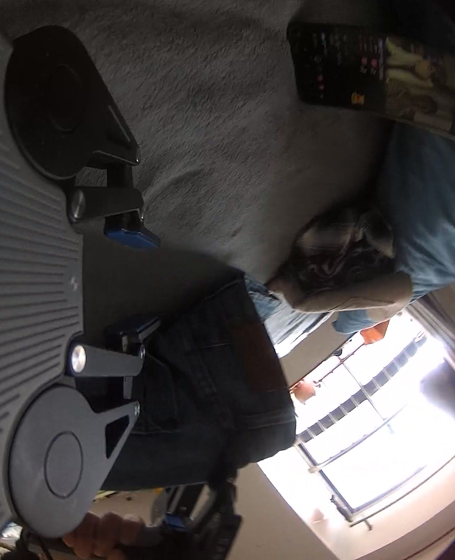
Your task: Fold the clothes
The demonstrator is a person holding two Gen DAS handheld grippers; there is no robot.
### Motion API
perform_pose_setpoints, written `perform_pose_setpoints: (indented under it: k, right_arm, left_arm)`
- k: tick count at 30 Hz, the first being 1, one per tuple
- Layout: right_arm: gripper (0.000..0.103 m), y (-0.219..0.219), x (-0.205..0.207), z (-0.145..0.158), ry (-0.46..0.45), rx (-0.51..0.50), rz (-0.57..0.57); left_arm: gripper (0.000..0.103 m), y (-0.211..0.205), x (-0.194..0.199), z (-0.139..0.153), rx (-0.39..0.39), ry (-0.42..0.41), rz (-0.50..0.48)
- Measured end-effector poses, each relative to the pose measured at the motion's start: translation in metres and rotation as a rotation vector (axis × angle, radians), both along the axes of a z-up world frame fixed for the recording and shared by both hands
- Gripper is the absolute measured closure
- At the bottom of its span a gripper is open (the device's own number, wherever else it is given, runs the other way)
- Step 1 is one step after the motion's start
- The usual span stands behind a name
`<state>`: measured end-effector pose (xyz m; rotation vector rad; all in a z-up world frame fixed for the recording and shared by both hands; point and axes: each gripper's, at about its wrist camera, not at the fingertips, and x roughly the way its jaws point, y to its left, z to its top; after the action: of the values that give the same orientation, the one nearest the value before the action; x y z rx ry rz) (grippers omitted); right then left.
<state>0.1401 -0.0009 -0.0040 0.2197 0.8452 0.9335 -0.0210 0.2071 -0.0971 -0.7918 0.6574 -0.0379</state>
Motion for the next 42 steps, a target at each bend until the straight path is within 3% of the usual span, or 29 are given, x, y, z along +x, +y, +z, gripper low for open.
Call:
perform_pose_setpoints:
  k: [3, 10, 16, 19, 24, 29, 36, 39, 42]
  right_arm:
    - [0.091, -0.011, 0.011, 0.002, 0.055, 0.054, -0.030]
    - [0.091, -0.012, 0.013, 0.008, 0.070, 0.080, -0.027]
    - [0.091, -0.013, 0.013, 0.010, 0.073, 0.093, -0.020]
    - [0.091, -0.015, 0.014, 0.012, 0.070, 0.103, -0.025]
    - [0.091, -0.021, 0.018, 0.012, 0.086, 0.120, -0.036]
    - [0.091, -0.016, 0.017, 0.009, 0.101, 0.122, -0.020]
    - [0.091, -0.010, 0.013, 0.007, 0.110, 0.128, -0.002]
    - [0.091, -0.007, 0.011, 0.004, 0.120, 0.130, 0.005]
    - [0.091, -0.003, 0.011, 0.000, 0.133, 0.129, 0.011]
  left_arm:
    - [0.061, -0.017, 0.020, -0.004, 0.015, 0.020, -0.073]
    - [0.061, -0.050, 0.066, -0.009, 0.054, 0.002, -0.168]
    - [0.063, -0.042, 0.087, -0.014, -0.005, 0.009, -0.108]
    - [0.063, -0.040, 0.072, -0.014, -0.040, -0.001, -0.097]
    - [0.067, -0.039, 0.052, -0.014, -0.012, 0.013, -0.023]
    - [0.067, -0.042, 0.081, -0.009, 0.034, 0.007, -0.024]
    - [0.068, -0.022, 0.112, -0.019, -0.113, -0.016, 0.049]
    - [0.069, -0.004, 0.102, -0.032, -0.263, -0.033, 0.115]
    - [0.072, 0.003, 0.109, -0.039, -0.308, -0.027, 0.127]
